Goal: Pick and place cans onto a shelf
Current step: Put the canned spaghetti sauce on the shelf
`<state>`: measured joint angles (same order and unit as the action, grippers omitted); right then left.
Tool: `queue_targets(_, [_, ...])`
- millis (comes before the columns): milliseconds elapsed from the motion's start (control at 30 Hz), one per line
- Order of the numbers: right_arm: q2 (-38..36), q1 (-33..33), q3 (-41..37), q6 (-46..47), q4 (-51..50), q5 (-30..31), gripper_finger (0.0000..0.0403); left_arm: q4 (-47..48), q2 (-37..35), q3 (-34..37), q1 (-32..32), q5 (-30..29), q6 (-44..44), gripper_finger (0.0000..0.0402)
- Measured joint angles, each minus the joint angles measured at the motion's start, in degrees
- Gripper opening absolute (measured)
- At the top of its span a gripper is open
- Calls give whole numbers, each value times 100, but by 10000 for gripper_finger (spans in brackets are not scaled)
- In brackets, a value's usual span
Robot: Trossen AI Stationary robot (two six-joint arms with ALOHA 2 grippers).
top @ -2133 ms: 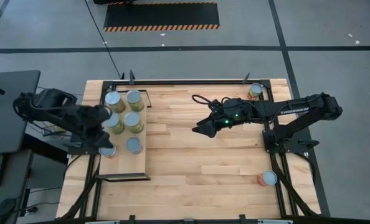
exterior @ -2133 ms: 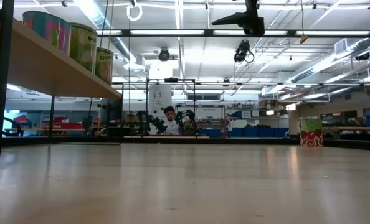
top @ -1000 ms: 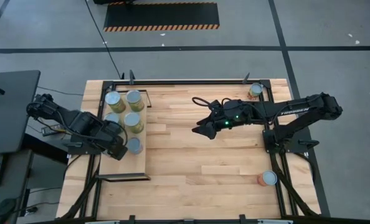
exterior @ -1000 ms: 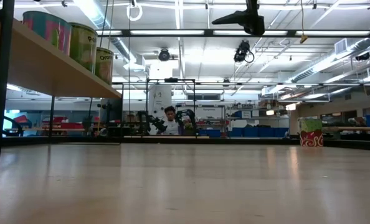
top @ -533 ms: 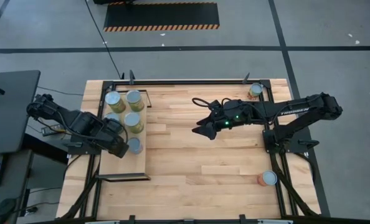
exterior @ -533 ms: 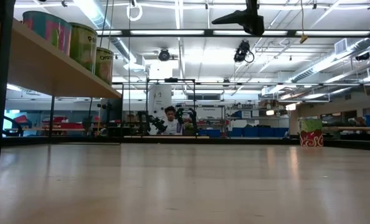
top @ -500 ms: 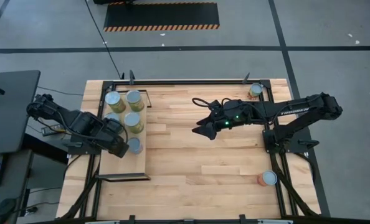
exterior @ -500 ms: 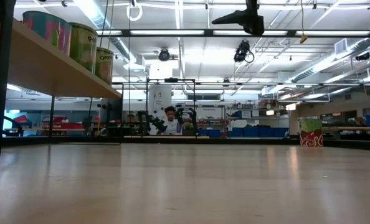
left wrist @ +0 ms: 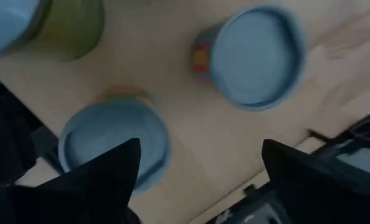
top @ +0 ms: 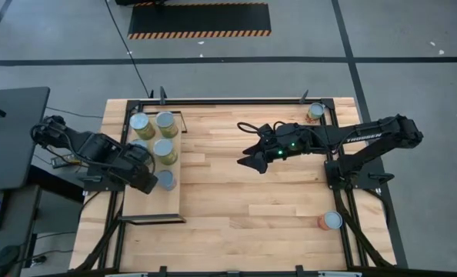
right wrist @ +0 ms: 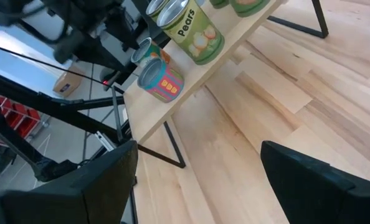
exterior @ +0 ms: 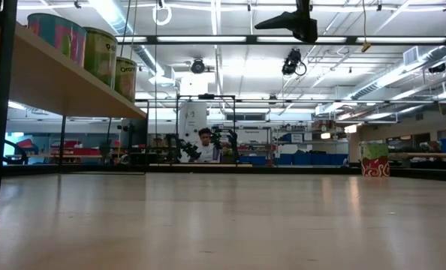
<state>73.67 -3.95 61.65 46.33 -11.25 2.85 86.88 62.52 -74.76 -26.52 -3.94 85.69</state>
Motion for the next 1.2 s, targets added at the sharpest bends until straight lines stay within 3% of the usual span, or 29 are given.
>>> queue_targets(133, [-4, 0, 0, -93, 0, 0, 347, -50, -2, -347, 0, -310, 0, 343])
queue_targets(267, [-173, 34, -2, -435, -20, 34, 347, -704, -2, -680, 0, -1046, -441, 343])
queue_targets(433, [-665, 317, -2, -919, -481, 253, 347, -2489, -2, -800, 0, -2020, -1814, 343])
queue_targets(667, [-1428, 965, -2, -1306, -1523, 989, 347, -5188, 16, -802, 9, -2726, -4115, 343])
queue_targets(867, [-1795, 1480, -2, -732, -2898, 2599, 347, -7051, 18, -802, 9, -3585, -6068, 343])
queue_targets(1000, [-1803, 1782, -2, -263, -3858, 2682, 347, -8016, 121, -807, 133, -4187, -7230, 343])
queue_targets(1200, [-1796, 2473, -3, 1028, -6026, 3024, 347, -8134, 123, -807, 532, -3936, -7436, 343])
